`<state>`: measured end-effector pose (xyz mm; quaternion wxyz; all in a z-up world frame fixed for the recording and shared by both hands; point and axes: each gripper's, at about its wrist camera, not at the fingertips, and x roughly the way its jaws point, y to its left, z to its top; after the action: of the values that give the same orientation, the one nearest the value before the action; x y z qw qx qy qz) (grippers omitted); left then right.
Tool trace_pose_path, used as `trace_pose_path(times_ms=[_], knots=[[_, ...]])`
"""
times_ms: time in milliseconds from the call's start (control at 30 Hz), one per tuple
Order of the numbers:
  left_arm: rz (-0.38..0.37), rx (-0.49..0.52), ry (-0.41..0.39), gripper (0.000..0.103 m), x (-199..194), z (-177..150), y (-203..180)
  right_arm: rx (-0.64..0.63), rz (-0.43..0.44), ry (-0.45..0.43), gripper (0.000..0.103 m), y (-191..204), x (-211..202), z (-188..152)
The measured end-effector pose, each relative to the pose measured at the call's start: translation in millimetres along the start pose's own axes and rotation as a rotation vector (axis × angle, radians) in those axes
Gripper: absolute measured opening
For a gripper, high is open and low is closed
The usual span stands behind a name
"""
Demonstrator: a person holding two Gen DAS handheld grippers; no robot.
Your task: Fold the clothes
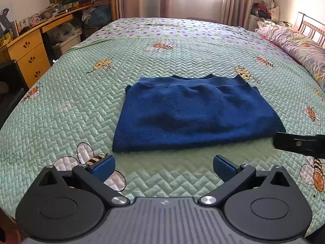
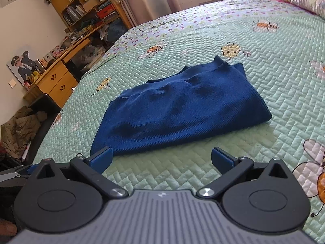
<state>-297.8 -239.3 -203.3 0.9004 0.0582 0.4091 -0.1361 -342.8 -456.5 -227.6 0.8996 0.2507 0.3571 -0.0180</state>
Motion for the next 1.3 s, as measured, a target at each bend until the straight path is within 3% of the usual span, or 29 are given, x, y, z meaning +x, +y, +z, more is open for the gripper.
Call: trace_pose_path(times_ms=[167, 400, 600, 767, 867, 1067, 1300], knots=[[0.02, -0.052, 0.018, 0.102, 8.8, -1.8, 19.8, 0.053, -0.018, -0.006, 0.103, -20.1, -1.1, -0.4], [0.022, -0.037, 0.037, 0.102, 15.8, -7.2, 19.3, 0.069, -0.012, 0.0, 0.103, -26.0, 1.4, -3.7], [-0.005, -0.053, 0.021, 0.102, 19.7, -3.1, 44.8, 0.113, 0.065, 0.017, 0.103, -41.4, 0.4, -4.2], [-0.071, -0.084, 0.013, 0.102, 38.0, 10.8, 85.1, 0.229, 0.176, 0.003, 0.103, -85.1, -0.9, 9.7], [-0.144, -0.098, 0.046, 0.102, 64.9, 26.2, 109.7, 0.275, 0.224, -0.007, 0.103, -113.2, 3.6, 21.4], [-0.166, -0.109, 0.115, 0.102, 145.5, 71.0, 143.2, 0.328, 0.265, 0.007, 0.103, -170.0, 33.5, 52.1], [-0.257, -0.121, 0.197, 0.102, 245.0, 110.3, 158.3, 0.395, 0.32, 0.02, 0.103, -234.0, 83.9, 91.0]])
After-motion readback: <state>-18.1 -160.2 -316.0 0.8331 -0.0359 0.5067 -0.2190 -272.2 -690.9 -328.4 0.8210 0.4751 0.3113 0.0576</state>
